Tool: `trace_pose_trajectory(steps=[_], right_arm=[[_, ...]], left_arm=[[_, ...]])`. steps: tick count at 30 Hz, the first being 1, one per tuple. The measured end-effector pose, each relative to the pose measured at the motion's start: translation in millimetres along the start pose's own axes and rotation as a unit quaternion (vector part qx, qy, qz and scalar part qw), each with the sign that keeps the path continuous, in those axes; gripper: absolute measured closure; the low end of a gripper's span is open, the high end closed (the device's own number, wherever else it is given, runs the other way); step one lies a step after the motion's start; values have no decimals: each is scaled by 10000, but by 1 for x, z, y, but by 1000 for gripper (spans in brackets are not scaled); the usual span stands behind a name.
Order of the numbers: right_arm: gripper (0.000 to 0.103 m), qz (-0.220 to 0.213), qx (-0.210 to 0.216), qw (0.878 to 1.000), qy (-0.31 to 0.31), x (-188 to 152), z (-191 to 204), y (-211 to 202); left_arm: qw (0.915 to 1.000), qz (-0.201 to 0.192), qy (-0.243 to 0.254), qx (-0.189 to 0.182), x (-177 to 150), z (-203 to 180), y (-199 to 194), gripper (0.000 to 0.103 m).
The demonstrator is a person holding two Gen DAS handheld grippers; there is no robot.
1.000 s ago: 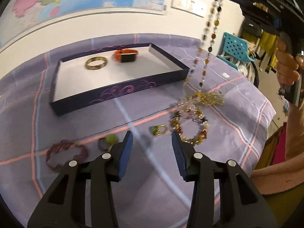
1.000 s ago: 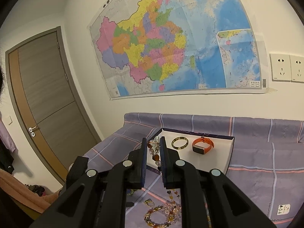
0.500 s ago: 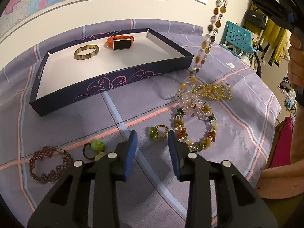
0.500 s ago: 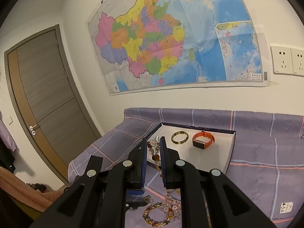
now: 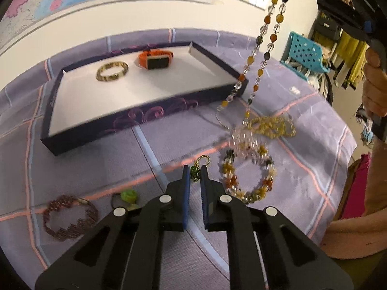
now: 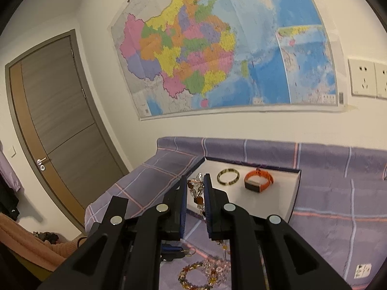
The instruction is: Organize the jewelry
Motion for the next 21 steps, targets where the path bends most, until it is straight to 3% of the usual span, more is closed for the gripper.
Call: trace_pose_trajectory(steps=[10,21], right_arm=[[91,-405,-53,9988,-284,46,2,-6],[91,-250,-136,9995,-144,69,-25,29]], left_arm=[[9982,-488,-321,127,41,35,-30,94],[9966,-568,-398,439,85,66,-19,94]])
Point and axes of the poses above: each gripper's, at about its wrist camera, not at the fingertips, and y roughly the way its jaws point, z to its left, x to its top, the point moved 2 cm from there along y, roughly the way its jaws point, and after that the axes turned 8 degrees about x, right-handed, at the moved point
